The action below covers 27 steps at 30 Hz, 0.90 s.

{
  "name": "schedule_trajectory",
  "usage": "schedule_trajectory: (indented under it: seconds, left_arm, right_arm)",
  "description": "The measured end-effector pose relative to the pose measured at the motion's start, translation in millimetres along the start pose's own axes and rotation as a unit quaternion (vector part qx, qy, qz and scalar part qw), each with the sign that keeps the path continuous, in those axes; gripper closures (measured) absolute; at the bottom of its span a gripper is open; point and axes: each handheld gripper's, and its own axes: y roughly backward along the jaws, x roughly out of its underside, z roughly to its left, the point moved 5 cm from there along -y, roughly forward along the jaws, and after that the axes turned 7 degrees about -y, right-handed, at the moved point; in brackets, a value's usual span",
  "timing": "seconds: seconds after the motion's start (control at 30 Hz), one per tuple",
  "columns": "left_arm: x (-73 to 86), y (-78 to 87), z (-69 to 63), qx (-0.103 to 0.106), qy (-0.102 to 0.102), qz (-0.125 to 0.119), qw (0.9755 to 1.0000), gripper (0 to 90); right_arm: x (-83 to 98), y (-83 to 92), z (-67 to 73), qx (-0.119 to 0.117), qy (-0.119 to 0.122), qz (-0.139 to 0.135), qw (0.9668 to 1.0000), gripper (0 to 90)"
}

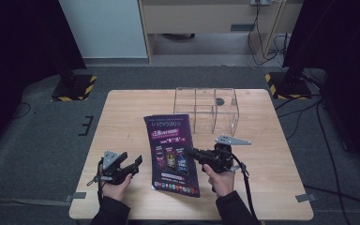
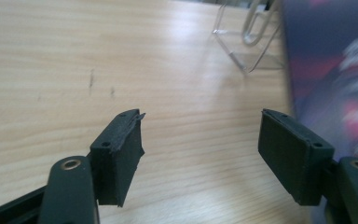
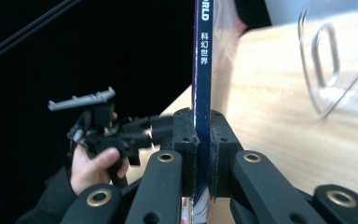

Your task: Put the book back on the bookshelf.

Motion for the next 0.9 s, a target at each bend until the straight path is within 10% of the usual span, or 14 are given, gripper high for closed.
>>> schedule_trajectory:
  seconds: [0.53, 0.9]
  left_arm:
    - [19.4, -17.3, 6.5, -0.040, -0.040, 0.079, 0.9953, 23.9]
    - [24.4, -23.8, 6.1, -0.050, -0.055, 0.098, 0.9924, 22.6]
  right_arm:
    - [-58.4, 34.9, 15.1, 0.062, 0.067, -0.081, 0.9925, 84.6]
    - [-92.4, 63.5, 9.4, 0.113, 0.098, -0.133, 0.9798, 84.6]
